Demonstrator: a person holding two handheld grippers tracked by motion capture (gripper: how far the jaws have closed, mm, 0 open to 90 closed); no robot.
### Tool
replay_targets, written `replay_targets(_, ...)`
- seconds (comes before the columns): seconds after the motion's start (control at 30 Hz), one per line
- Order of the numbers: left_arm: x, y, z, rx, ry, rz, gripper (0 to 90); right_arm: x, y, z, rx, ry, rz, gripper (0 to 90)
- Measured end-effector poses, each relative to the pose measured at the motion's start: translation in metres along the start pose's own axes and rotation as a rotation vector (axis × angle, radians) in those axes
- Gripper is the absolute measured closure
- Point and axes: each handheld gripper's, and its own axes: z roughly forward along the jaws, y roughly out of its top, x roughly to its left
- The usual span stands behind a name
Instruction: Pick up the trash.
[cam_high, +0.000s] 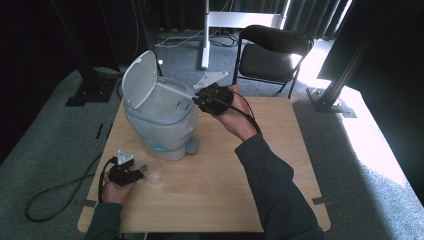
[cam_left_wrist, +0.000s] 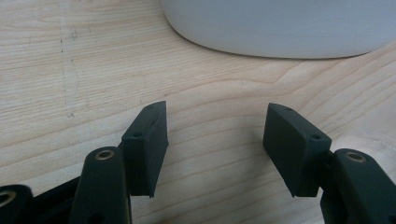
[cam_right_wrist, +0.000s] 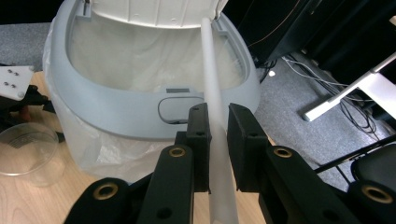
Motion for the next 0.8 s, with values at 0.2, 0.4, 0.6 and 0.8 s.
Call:
replay_targets(0.2, 0.0, 0.0, 0.0, 0.0, 0.001, 0.001, 40.4, -0.001, 0.003, 0.0, -0.007, -0.004, 0.006, 79.2)
replay_targets(0.4, 0.0, 0.0, 0.0, 0.0, 0.001, 0.001, 40.4, -0.003, 0.011, 0.002, -0.028, -0.011, 0.02, 78.8)
replay_targets(0.6, 0.0, 0.0, 0.0, 0.001, 0.0, 0.002, 40.3, -0.004, 0.018, 0.001, -0.075, -0.031, 0.04, 69.1)
replay_targets(0.8, 0.0, 0.0, 0.0, 0.001, 0.0, 0.003, 40.4, -0.005, 0.016, -0.002, -0.08, -0.036, 0.045, 71.2)
